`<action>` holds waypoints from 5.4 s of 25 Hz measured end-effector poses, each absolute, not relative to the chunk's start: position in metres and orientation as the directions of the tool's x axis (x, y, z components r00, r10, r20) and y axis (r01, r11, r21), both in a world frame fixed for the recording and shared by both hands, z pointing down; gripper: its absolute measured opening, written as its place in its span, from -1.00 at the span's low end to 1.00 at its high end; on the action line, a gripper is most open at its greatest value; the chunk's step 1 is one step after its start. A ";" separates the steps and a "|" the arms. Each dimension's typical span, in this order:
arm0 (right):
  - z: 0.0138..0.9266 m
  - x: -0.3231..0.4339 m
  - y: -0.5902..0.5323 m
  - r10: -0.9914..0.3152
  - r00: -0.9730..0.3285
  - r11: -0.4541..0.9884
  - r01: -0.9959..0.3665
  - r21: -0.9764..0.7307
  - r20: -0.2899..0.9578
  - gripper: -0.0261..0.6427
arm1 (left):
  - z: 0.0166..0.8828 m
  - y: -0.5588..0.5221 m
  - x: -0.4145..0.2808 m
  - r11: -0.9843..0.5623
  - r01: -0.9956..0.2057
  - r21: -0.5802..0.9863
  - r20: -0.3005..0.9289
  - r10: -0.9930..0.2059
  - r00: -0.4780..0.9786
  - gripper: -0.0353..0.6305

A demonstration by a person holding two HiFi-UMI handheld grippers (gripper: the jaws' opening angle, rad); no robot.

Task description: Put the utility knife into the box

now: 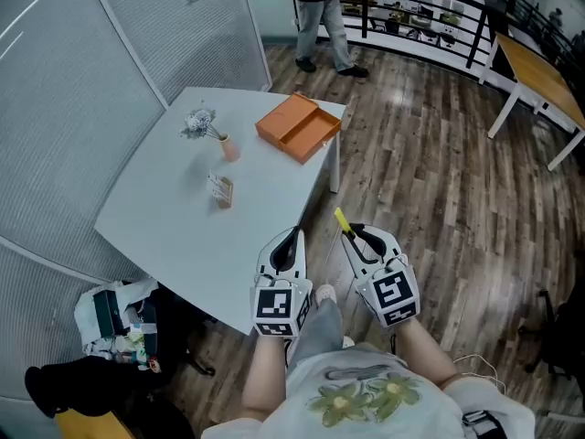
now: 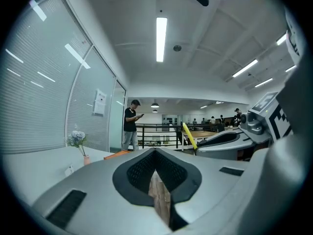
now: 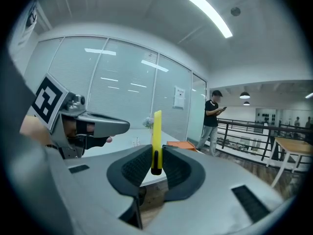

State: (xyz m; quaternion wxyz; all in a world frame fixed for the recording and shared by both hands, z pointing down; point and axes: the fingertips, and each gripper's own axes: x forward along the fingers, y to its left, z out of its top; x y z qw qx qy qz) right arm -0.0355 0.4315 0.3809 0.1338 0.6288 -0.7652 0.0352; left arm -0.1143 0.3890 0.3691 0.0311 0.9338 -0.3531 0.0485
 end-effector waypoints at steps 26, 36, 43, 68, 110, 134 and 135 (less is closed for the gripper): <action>0.394 0.029 0.197 -0.948 -0.146 0.190 -0.972 0.138 0.281 -0.71 | 0.388 0.156 -0.062 -0.761 -0.647 0.047 0.125 -0.638 0.760 -0.89; 0.395 0.053 0.129 -0.950 -0.147 0.191 -0.971 0.142 0.275 -0.71 | 0.394 0.096 -0.054 -0.751 -0.660 0.026 0.149 -0.650 0.745 -0.89; 0.382 0.075 0.075 -0.954 -0.158 0.203 -0.965 0.163 0.255 -0.71 | 0.390 0.050 -0.042 -0.737 -0.676 0.028 0.161 -0.664 0.730 -0.89; 0.412 0.104 -0.037 -0.844 -0.364 0.486 -0.829 0.277 0.393 -0.71 | 0.413 -0.049 -0.018 -0.609 -0.790 0.076 0.211 -0.764 0.609 -0.89; 0.529 0.108 -0.073 -0.552 -0.457 0.805 -0.510 0.303 0.698 -0.71 | 0.453 -0.093 -0.030 -0.523 -0.847 0.094 0.332 -0.786 0.521 -0.89; 0.572 0.099 -0.077 -0.420 -0.429 0.893 -0.352 0.281 0.799 -0.71 | 0.464 -0.102 -0.046 -0.478 -0.873 0.095 0.365 -0.799 0.477 -0.89; 0.574 0.098 -0.077 -0.416 -0.428 0.895 -0.348 0.279 0.802 -0.71 | 0.465 -0.102 -0.047 -0.476 -0.874 0.095 0.366 -0.800 0.475 -0.89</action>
